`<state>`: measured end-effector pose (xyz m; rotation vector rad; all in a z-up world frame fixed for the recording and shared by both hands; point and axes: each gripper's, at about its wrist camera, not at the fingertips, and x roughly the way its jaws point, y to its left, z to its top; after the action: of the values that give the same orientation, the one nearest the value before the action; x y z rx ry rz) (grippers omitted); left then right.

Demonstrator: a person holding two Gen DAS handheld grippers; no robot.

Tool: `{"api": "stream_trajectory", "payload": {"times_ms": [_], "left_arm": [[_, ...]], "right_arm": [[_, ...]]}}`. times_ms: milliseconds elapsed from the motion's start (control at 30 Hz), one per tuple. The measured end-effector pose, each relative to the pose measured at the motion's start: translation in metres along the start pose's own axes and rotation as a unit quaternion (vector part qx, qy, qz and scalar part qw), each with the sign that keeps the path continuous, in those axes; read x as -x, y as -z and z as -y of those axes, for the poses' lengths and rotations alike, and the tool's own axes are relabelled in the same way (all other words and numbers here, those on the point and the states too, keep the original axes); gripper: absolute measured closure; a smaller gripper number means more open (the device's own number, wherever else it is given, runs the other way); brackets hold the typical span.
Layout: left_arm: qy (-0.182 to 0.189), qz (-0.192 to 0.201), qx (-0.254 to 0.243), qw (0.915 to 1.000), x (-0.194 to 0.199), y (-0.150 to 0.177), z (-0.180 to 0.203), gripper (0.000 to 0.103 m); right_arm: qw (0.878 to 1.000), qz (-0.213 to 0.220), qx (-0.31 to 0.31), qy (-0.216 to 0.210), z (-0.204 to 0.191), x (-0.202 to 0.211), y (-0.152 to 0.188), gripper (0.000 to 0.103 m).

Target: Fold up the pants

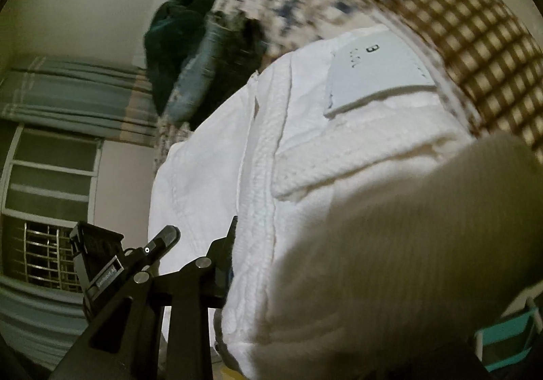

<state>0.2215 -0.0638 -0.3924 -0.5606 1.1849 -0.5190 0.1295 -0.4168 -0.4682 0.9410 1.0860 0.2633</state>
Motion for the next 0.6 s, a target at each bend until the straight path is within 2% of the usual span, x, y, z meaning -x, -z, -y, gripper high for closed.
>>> {"api": "stream_trajectory", "payload": {"times_ms": [167, 300, 500, 600], "left_arm": [[0.009, 0.029, -0.016, 0.9994, 0.028, -0.062, 0.013, 0.071], [0.02, 0.047, -0.026, 0.9984, 0.042, -0.122, 0.01, 0.071], [0.034, 0.063, -0.036, 0.9968, 0.047, -0.237, -0.014, 0.071], [0.04, 0.065, -0.038, 0.9964, 0.034, -0.302, -0.041, 0.071]], "right_arm": [[0.999, 0.02, 0.029, -0.008, -0.067, -0.005, -0.043, 0.07], [0.998, 0.043, 0.044, -0.013, -0.12, -0.026, -0.086, 0.07], [0.996, 0.079, 0.048, -0.019, -0.193, -0.088, -0.162, 0.07], [0.994, 0.098, 0.047, -0.025, -0.221, -0.135, -0.204, 0.07]]}}
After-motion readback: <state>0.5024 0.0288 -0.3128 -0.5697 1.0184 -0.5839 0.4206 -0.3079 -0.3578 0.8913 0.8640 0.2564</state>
